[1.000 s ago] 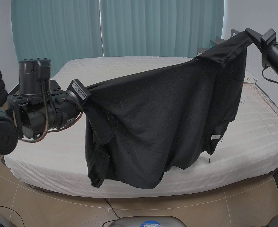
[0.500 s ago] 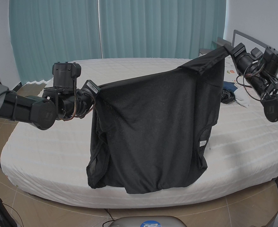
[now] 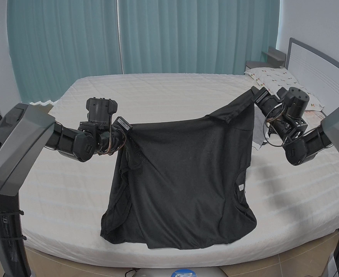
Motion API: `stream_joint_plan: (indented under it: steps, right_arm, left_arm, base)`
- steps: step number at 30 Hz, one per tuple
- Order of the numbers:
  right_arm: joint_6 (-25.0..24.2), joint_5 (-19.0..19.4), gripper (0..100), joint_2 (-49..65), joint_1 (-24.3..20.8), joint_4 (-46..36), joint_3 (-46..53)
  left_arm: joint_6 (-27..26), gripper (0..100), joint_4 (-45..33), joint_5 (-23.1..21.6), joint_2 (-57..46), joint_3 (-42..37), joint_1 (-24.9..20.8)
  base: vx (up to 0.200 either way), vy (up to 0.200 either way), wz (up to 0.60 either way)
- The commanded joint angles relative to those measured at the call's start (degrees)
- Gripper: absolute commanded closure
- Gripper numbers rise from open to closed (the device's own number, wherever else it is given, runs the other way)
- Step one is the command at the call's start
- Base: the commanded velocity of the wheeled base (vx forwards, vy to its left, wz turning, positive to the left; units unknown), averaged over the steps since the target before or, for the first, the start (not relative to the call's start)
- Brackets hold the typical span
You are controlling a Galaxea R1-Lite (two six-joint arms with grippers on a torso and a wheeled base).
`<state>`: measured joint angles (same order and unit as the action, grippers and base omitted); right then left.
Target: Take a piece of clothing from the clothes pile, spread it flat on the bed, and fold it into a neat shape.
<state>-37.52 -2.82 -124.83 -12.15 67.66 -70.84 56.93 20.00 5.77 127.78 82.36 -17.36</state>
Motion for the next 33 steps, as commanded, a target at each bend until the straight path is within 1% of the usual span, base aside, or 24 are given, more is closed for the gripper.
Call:
stream_joint_plan:
  steps: [1,7,9,11,12,13,17,20,22,26,28,29,31,32,33]
  right_arm:
    - [0.9,-0.9,100,-10.0,-1.3,1.1,-3.4]
    - [1.6,-4.7,100,-17.7,-2.3,1.1,-9.6]
    - [1.7,-5.4,100,-19.8,-2.4,1.2,-10.9]
    - [1.7,-5.4,100,-19.8,-2.4,1.2,-10.9]
    - [1.8,-5.8,100,-22.0,-2.9,0.8,-11.7]
    - [1.8,-5.8,0,-22.8,-3.0,0.8,-11.9]
    - [2.5,-5.4,0,-25.5,-3.8,0.4,-11.9]
    - [3.9,-5.4,0,-27.0,-3.1,0.1,-11.3]
    - [4.8,-5.7,0,-27.1,-2.2,-0.5,-10.9]
    - [4.9,-5.8,0,-24.8,0.3,-3.7,-7.8]
    - [4.9,-5.4,0,-23.7,0.8,-3.8,-6.2]
    - [4.9,-4.6,0,-22.3,1.3,-3.8,-2.9]
    - [4.9,-3.2,0,-21.2,1.7,-3.7,-0.4]
    - [4.9,-2.1,0,-20.5,1.8,-3.5,1.7]
    - [4.8,-1.5,0,-20.1,1.8,-3.4,3.1]
  left_arm:
    - [0.0,100,0.0,0.1,7.7,3.7,0.2]
    - [0.2,100,-0.1,0.1,12.7,7.9,2.0]
    - [0.5,100,-0.1,0.2,14.0,8.3,2.1]
    - [0.5,100,-0.1,0.2,14.0,8.3,2.1]
    - [0.6,100,-0.1,0.2,15.8,9.2,2.1]
    - [0.9,0,-0.2,0.4,16.6,9.7,2.1]
    - [1.6,0,-0.6,0.4,19.0,12.1,2.1]
    - [1.6,0,-0.6,0.9,20.0,12.6,2.1]
    - [1.5,0,-0.6,2.3,20.4,12.8,2.3]
    - [0.9,0,-1.1,6.6,21.2,14.9,3.5]
    - [0.9,0,-1.9,7.2,21.2,15.3,3.9]
    - [-0.3,0,-4.7,7.2,21.1,15.4,4.4]
    - [-4.2,0,-8.7,7.2,20.8,15.3,4.4]
    - [-7.3,0,-11.9,7.2,20.5,15.2,4.6]
    - [-8.8,0,-13.5,7.2,20.1,15.0,4.7]
  base:
    - [0.000,0.000,0.00]
    - [0.000,0.000,0.00]
    - [0.000,0.000,0.00]
    - [0.000,0.000,0.00]
    - [0.000,0.000,0.00]
    - [0.000,0.000,0.00]
    - [0.000,0.000,0.00]
    - [0.000,0.000,0.00]
    - [0.000,0.000,0.00]
    - [0.000,0.000,0.00]
    - [0.000,0.000,0.00]
    - [0.000,0.000,0.00]
    - [0.000,0.000,0.00]
    - [0.000,0.000,0.00]
    - [0.000,0.000,0.00]
